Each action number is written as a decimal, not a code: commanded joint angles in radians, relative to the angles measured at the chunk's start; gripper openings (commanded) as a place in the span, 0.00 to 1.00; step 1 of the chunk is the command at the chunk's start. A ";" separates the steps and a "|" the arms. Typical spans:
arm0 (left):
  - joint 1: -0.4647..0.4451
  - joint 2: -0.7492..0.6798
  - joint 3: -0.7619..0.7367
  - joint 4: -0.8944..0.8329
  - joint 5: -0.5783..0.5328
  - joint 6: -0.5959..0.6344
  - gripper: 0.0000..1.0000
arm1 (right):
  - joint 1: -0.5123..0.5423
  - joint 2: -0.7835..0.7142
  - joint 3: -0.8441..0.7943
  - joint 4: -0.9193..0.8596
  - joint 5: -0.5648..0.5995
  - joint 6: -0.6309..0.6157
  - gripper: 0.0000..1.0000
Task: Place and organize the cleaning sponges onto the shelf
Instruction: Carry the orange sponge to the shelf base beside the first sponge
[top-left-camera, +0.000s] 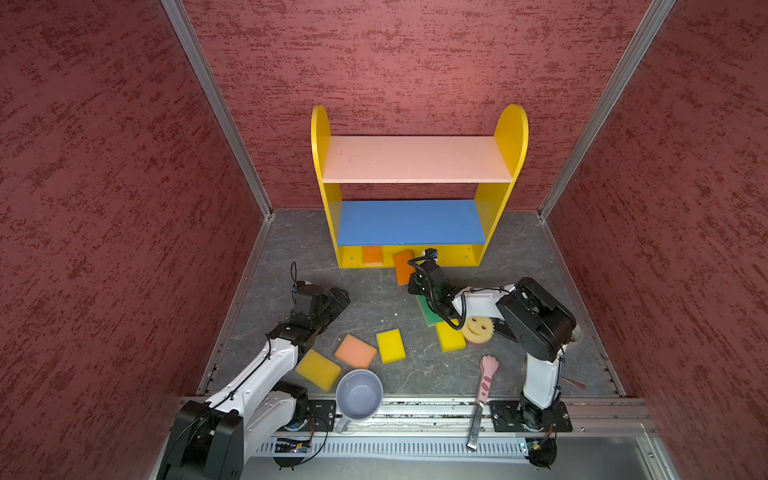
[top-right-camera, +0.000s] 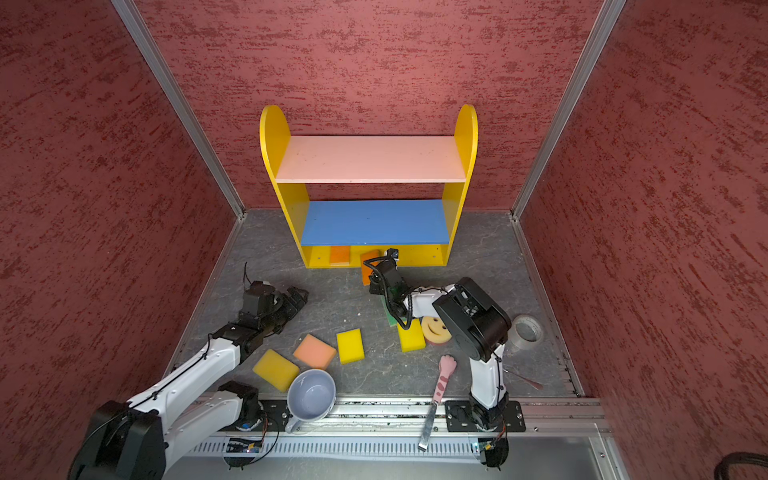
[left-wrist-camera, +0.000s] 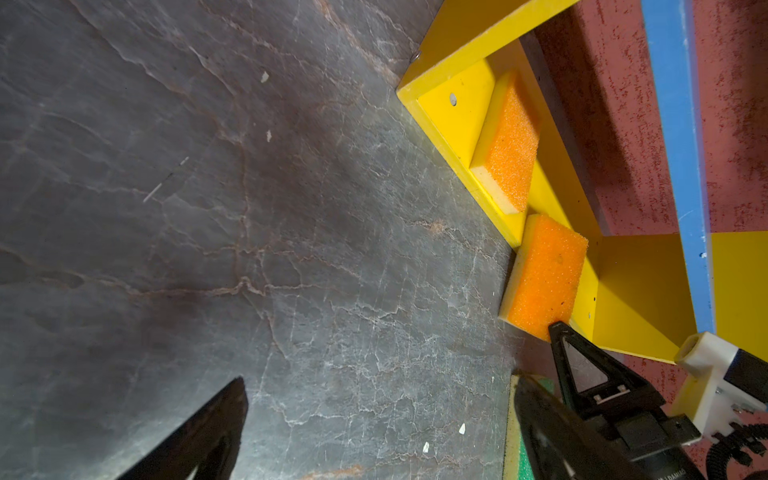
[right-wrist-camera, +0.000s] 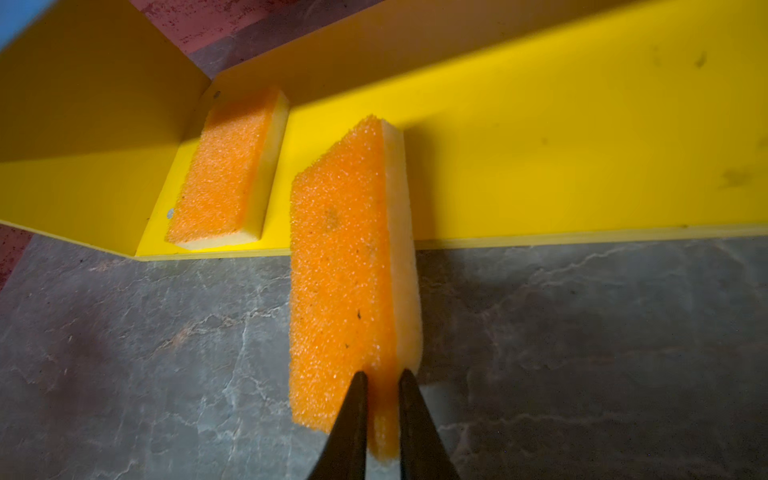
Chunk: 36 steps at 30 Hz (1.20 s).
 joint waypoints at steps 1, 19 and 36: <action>0.006 0.006 0.024 0.013 0.016 0.016 1.00 | -0.019 0.019 0.037 0.040 0.041 -0.020 0.17; -0.001 -0.046 0.009 -0.023 0.002 0.007 1.00 | -0.054 -0.125 -0.081 0.081 0.004 0.046 0.45; -0.001 -0.028 -0.012 -0.001 0.004 0.008 0.99 | 0.054 -0.065 -0.189 0.270 -0.218 0.243 0.00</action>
